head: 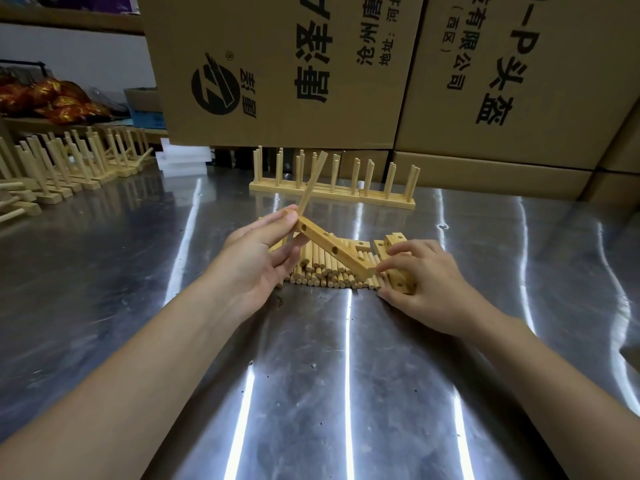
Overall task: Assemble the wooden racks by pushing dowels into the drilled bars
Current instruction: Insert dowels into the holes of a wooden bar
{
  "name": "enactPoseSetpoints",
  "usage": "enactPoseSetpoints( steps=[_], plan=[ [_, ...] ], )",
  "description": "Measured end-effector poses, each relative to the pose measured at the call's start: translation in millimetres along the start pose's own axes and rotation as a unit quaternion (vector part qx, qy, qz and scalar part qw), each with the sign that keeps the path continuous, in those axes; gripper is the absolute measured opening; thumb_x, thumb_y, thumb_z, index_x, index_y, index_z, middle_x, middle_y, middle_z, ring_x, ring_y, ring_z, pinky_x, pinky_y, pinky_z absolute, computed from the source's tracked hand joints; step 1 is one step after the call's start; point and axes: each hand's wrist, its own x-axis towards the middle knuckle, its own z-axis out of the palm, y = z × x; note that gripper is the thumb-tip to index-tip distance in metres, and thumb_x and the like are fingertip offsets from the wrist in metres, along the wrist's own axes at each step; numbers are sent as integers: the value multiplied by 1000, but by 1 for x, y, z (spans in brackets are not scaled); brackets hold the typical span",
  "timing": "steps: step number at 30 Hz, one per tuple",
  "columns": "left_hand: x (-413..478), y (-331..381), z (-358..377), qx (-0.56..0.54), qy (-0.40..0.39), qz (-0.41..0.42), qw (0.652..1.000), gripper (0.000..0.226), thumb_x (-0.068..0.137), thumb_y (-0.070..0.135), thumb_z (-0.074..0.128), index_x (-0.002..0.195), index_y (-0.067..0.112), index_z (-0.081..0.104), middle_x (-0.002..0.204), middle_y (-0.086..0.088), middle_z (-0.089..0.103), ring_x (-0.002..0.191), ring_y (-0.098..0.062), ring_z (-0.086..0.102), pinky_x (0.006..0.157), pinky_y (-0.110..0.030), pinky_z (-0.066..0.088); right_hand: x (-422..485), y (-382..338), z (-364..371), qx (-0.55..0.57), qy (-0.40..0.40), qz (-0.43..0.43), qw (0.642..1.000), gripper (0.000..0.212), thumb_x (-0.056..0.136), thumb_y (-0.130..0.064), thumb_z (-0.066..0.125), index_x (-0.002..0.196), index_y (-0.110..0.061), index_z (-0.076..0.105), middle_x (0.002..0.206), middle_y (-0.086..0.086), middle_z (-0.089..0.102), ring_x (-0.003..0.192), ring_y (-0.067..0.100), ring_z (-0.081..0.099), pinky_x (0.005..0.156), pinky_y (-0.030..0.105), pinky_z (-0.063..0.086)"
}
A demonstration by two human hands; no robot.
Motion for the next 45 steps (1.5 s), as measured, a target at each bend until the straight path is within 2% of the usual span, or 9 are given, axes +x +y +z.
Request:
enactPoseSetpoints(
  steps=[3, 8, 15, 22, 26, 30, 37, 41, 45],
  plan=[
    [0, 1, -2, -1, 4, 1, 1000, 29, 98, 19, 74, 126, 13, 76, 111, -11, 80, 95, -19, 80, 66, -23, 60, 1, -2, 0, -14, -3, -5, 1000, 33, 94, -57, 69, 124, -44, 73, 146, -18, 48, 142, 11, 28, 112, 42, 30],
    [0, 2, -2, 3, 6, 2, 1000, 27, 97, 22, 75, 123, 14, 78, 110, -7, 80, 94, -18, 80, 68, -22, 60, 1, -4, 0, -27, 22, -27, 999, 24, 93, -50, 74, 112, -38, 80, 142, -14, 55, 139, 15, 37, 111, 44, 35],
    [0, 2, -2, 2, 14, -2, 1000, 19, 96, 23, 75, 114, 16, 79, 109, -6, 81, 94, -17, 80, 68, -22, 58, 2, -7, 4, -19, 43, -35, 998, 19, 91, -47, 78, 97, -30, 82, 134, -13, 61, 134, 13, 43, 104, 39, 37],
    [1, 2, -3, 0, 17, -3, 1000, 13, 95, 24, 76, 105, 17, 81, 107, -7, 81, 91, -17, 80, 64, -22, 59, 2, -6, 2, -21, 60, -61, 996, 12, 91, -39, 78, 81, -31, 78, 129, -17, 63, 131, 8, 44, 100, 32, 31],
    [1, 3, -3, -1, 22, -2, 1000, 13, 96, 24, 76, 106, 17, 81, 106, -6, 81, 89, -16, 80, 64, -22, 58, 1, -6, 2, -24, 84, -61, 994, 11, 93, -41, 75, 95, -31, 80, 127, -16, 64, 128, 11, 48, 98, 34, 37],
    [0, 3, -2, 3, 22, -1, 1000, 12, 95, 25, 77, 104, 18, 81, 109, -6, 81, 86, -14, 80, 62, -20, 57, -1, -8, 4, -25, 62, -52, 996, 32, 94, -53, 72, 119, -35, 79, 135, -17, 60, 134, 10, 42, 103, 37, 39],
    [0, 4, -3, 4, 21, -1, 1000, 11, 95, 25, 77, 102, 18, 81, 114, -8, 80, 89, -15, 79, 62, -21, 58, 2, -17, 9, -55, 53, -63, 995, 19, 98, -41, 72, 107, -29, 83, 134, -17, 62, 137, 13, 43, 103, 31, 33],
    [1, 3, -4, 4, 22, -2, 1000, 13, 95, 25, 77, 104, 18, 82, 116, -9, 80, 89, -14, 79, 63, -22, 58, 3, -19, 8, -59, 85, -61, 993, 15, 99, -33, 70, 99, -26, 82, 129, -17, 66, 131, 11, 47, 98, 28, 32],
    [2, 3, -5, 10, 21, -2, 1000, 14, 96, 27, 76, 106, 18, 82, 116, -9, 80, 90, -14, 79, 65, -22, 58, 2, -16, 9, -49, 62, -51, 996, 23, 98, -46, 68, 108, -30, 81, 136, -19, 62, 138, 11, 42, 104, 34, 36]
  ],
)
